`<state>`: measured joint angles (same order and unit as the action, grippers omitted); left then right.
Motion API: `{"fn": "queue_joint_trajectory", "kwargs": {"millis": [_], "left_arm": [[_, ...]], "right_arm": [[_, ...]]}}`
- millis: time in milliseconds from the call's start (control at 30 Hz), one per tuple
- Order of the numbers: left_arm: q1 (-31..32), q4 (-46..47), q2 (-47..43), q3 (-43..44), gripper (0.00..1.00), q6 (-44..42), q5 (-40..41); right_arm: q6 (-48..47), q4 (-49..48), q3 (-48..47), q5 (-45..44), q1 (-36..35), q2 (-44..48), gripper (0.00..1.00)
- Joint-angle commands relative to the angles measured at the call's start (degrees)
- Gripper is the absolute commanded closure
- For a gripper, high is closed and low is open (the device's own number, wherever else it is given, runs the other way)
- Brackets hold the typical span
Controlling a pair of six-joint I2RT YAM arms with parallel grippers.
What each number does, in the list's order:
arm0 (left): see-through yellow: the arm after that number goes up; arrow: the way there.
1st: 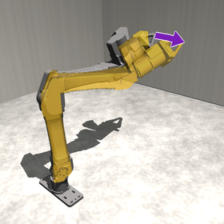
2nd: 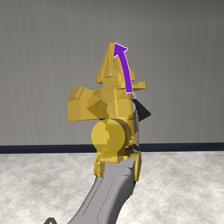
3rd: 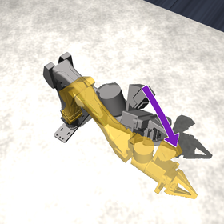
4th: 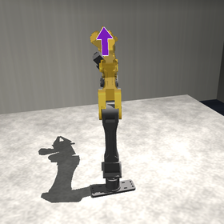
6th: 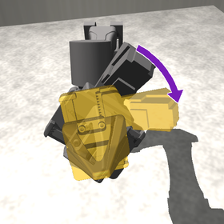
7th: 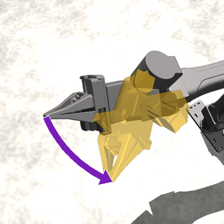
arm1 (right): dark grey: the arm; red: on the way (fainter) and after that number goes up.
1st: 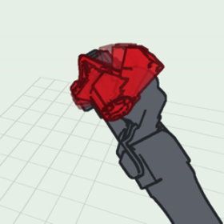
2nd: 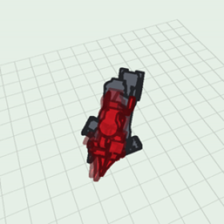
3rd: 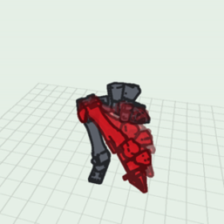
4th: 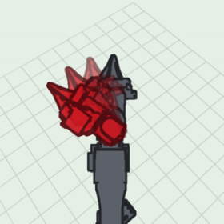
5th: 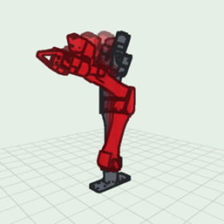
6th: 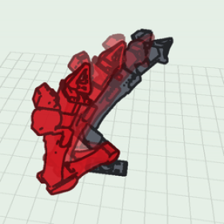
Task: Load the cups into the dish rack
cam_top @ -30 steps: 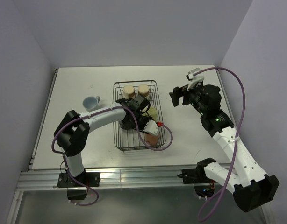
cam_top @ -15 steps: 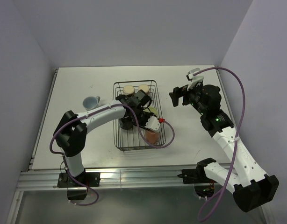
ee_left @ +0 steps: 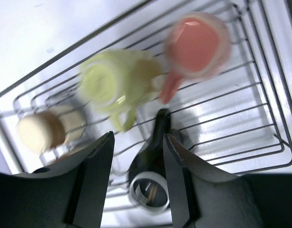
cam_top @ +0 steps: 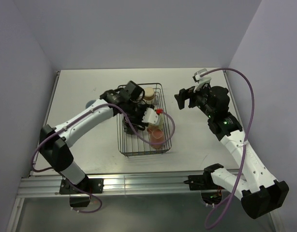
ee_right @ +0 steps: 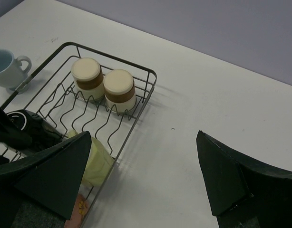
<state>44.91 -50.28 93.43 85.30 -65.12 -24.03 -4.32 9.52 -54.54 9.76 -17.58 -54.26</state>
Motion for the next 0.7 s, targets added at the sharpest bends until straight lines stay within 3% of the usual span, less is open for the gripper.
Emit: {"fn": "queue_joint_trajectory", "kwargs": {"millis": [0, 233, 333, 533, 667], "left_arm": [[-6.9, 0.0, -5.4, 5.7, 0.47, 9.6, -5.8], [-24.8, 4.8, -5.9, 5.3, 0.48, 28.1, 0.0], [-36.4, 5.5, -4.8, 3.7, 0.48, 34.2, -1.5], [-47.7, 6.2, -0.1, 4.1, 0.47, 42.0, -0.1], [-49.3, 5.5, 3.9, 4.8, 0.49, 45.0, 4.8]], "right_arm": [[0.0, -0.6, -3.2, 0.6, 0.3, -0.2, 0.01], [0.0, -0.6, -2.8, 1.2, 0.3, -1.2, 0.01], [0.1, -0.6, -3.1, 1.1, 0.3, -1.7, 0.01], [0.5, -0.2, -4.0, 1.4, 0.3, -3.0, 0.0], [0.5, 0.2, -4.5, 0.9, 0.3, -3.3, 0.0]]}}
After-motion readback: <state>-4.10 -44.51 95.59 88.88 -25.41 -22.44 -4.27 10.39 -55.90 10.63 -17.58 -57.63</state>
